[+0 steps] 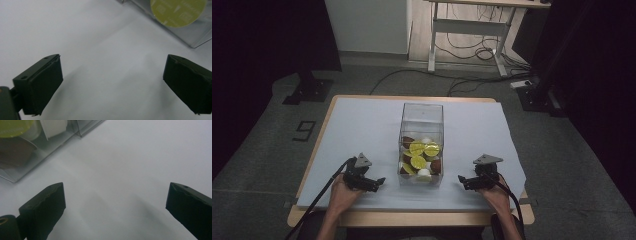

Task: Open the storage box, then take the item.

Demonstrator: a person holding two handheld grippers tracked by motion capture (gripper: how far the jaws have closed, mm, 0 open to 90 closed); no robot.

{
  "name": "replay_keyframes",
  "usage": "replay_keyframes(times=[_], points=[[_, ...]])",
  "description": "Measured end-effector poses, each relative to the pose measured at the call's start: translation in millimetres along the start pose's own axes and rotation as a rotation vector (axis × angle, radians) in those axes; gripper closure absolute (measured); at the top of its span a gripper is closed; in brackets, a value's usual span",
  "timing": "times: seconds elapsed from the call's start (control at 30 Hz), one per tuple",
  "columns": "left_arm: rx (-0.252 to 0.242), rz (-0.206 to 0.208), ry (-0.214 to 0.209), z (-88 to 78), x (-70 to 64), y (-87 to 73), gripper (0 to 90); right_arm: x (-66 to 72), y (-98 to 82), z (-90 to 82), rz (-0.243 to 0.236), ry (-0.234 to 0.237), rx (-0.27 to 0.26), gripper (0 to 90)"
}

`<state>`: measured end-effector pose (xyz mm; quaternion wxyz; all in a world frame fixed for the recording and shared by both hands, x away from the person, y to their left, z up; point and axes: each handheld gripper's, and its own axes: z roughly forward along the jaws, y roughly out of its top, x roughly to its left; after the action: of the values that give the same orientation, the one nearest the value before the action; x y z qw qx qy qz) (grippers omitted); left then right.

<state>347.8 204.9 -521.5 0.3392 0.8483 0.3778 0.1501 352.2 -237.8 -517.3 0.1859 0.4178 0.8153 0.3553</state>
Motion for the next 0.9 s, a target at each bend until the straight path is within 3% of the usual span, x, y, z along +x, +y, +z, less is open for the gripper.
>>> replay_keyframes(times=[0.27, 0.9], points=[[0.033, -0.012, 0.017, 4.5, 2.2, -2.9, 0.0, -3.7, -11.3, 11.4, 0.014, 0.02, 0.036, 1.8], [0.042, -0.02, 0.02, 5.8, 2.7, -3.1, 0.0, -2.5, -14.0, 12.6, 0.006, 0.013, 0.024, 0.6]])
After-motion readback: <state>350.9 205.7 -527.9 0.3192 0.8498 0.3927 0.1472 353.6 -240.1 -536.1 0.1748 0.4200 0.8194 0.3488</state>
